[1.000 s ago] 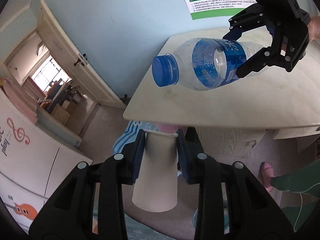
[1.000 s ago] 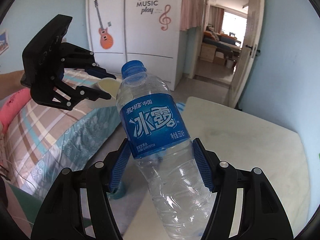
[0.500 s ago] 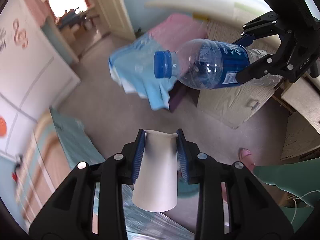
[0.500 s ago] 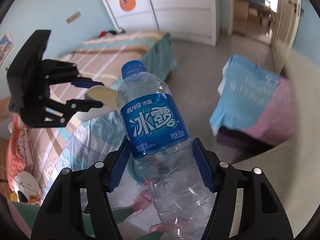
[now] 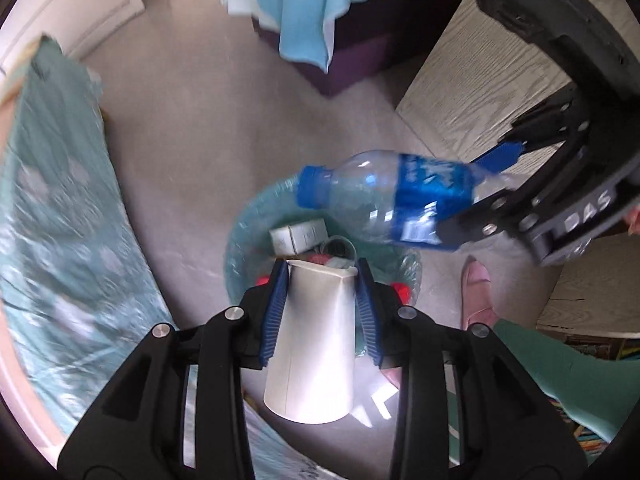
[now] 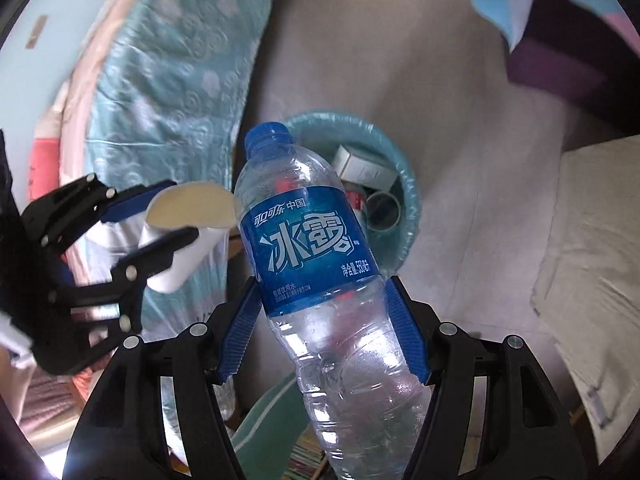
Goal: Collect trash
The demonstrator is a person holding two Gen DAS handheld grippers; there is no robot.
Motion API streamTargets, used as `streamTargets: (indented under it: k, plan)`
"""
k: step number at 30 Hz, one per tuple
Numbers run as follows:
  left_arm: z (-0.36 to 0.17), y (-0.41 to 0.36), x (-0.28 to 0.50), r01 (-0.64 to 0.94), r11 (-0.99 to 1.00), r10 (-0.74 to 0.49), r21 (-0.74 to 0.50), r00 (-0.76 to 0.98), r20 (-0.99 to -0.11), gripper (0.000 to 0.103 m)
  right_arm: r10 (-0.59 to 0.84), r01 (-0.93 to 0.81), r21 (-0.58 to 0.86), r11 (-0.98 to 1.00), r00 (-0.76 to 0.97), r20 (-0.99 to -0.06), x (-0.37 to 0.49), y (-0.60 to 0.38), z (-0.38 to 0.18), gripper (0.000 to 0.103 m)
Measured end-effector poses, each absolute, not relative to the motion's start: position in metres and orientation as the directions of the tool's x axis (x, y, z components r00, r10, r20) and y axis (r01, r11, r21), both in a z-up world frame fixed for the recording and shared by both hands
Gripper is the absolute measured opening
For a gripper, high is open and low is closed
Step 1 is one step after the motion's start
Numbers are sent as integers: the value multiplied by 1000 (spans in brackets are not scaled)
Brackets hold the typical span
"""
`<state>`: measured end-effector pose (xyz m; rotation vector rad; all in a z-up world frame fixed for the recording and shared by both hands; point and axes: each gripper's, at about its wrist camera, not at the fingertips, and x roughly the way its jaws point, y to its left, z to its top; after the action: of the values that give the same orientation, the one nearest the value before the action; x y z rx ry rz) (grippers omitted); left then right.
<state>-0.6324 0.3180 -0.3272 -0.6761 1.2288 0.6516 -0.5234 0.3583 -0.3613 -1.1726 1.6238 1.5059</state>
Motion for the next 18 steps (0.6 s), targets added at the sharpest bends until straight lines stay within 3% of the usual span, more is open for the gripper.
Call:
streamTargets:
  k: [2, 5, 8, 15, 18]
  plan:
    - [-344, 322, -638, -781, 611, 68, -130, 215, -974, 32, -210, -908, 418, -27, -404, -890, -535, 362, -387, 65]
    - [-363, 328, -648, -823, 545, 46, -163, 224, -974, 55, -216, -891, 452, 29, -447, -868, -542, 369, -407, 70]
    - [-368, 326, -650, -821, 556, 50, -128, 186, -981, 67, -219, -906, 420, 49, -420, -881, -545, 377, -416, 80]
    - [-324, 324, -660, -804, 587, 96, -97, 188, -978, 75, -130, -903, 429, 17, -427, -895, -519, 384, -358, 82]
    - [-292, 323, -663, -800, 597, 153, -59, 186, -971, 89, -74, -893, 449, -16, -447, -891, -512, 380, -316, 82]
